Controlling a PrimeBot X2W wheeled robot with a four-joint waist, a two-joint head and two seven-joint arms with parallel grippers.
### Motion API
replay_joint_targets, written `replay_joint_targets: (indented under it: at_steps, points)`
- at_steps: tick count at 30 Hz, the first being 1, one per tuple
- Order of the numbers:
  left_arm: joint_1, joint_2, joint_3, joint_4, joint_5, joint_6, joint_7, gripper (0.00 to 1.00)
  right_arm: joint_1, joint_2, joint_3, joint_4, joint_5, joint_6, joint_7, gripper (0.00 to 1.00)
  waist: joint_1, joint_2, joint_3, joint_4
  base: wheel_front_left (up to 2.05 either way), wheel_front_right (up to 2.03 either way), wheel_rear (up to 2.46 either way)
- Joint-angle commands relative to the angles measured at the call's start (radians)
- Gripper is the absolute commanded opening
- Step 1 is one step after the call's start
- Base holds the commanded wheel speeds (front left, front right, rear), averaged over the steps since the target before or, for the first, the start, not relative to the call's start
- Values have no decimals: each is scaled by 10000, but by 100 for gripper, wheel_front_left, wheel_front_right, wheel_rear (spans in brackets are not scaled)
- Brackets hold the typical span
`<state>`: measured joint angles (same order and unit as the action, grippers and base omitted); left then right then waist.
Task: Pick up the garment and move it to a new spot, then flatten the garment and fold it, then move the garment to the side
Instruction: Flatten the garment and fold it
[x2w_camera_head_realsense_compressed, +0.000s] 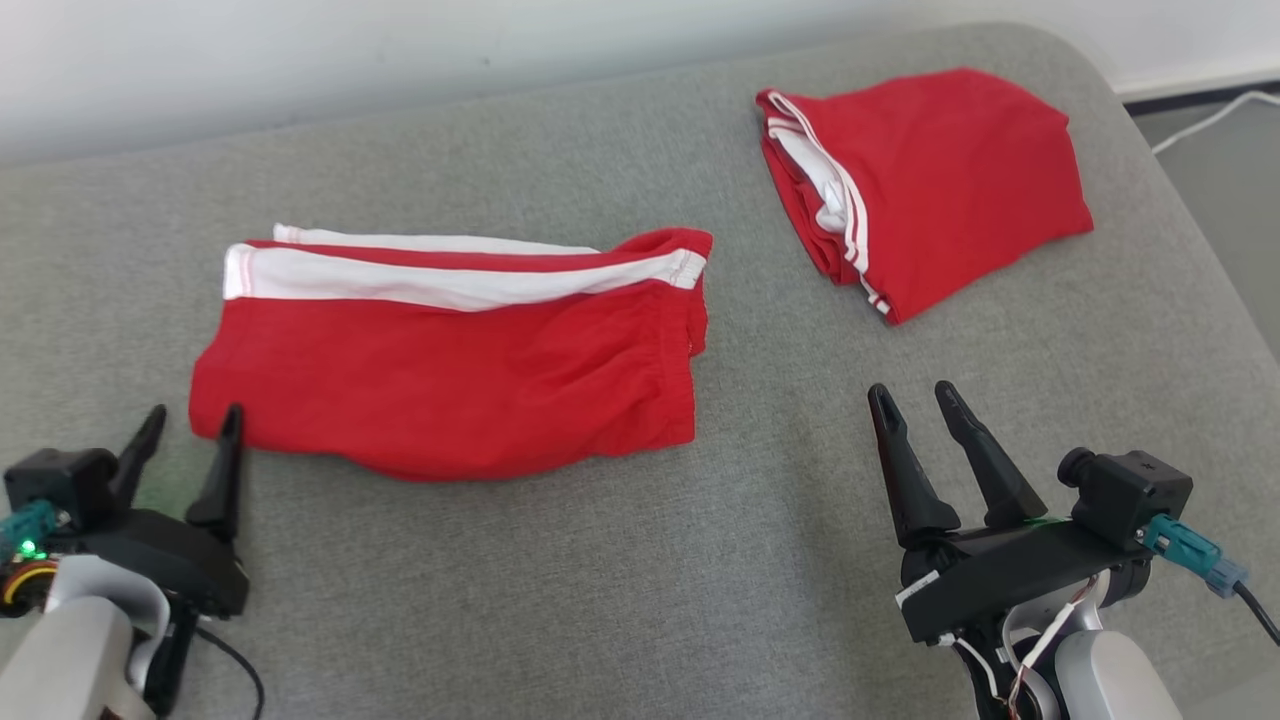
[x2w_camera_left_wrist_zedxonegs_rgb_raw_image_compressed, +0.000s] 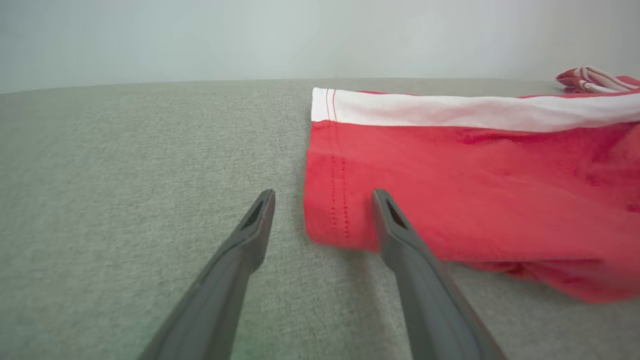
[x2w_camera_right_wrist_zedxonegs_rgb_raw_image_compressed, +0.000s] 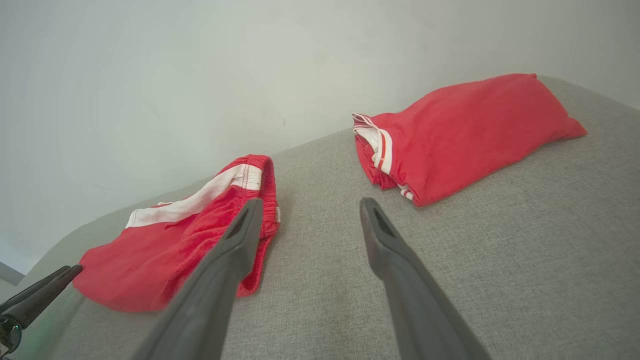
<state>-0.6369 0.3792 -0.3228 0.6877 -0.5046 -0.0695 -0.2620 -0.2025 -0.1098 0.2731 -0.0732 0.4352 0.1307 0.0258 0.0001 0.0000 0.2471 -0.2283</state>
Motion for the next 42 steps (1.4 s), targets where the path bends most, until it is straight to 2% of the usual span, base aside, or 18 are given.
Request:
replay_joint_targets:
  at_steps: [1, 14, 15, 16, 17, 22, 30, 42]
  points:
    - [-141, 104, -29, 230, 24, -67, -7, 100, -83, 14, 22, -3, -62, -1, -50, 100, -1, 0, 197, -158, 0, 0, 0]
    - [-1253, -350, -854, 1737, 250, -437, 93, 100, -157, 66, 92, 149, -147, -1, -40, 100, -1, 0, 266, -355, 0, 0, 0]
    - [-1308, -351, -873, 1818, 249, -450, 78, 48, -166, 73, 106, 154, -144, -1, -38, 100, -1, 0, 255, -365, 0, 0, 0]
    - [-1356, -333, -864, 1912, 226, -456, 67, 28, -166, 77, 115, 162, -150, -1, -40, 100, -1, 0, 242, -373, 0, 0, 0]
    - [-1377, -319, -878, 2012, 228, -463, 59, 0, -161, 78, 121, 169, -159, -1, -42, 100, -1, 0, 231, -375, 0, 0, 0]
    - [-1360, -456, -1088, 2017, 371, -502, -3, 0, -6, 61, 112, 192, -152, -1, -84, 100, -1, 0, 86, -246, 0, 0, 0]
    - [-812, -734, -1001, 1440, 475, -282, -39, 0, 175, 9, 199, 332, -47, -1, -93, 100, -1, 0, -471, 122, 0, 0, 0]
    - [1179, -1161, -781, -235, 390, 77, -37, 0, 774, 22, -56, 527, 121, -1, -21, 100, -1, 0, -1446, 1000, 0, 0, 0]
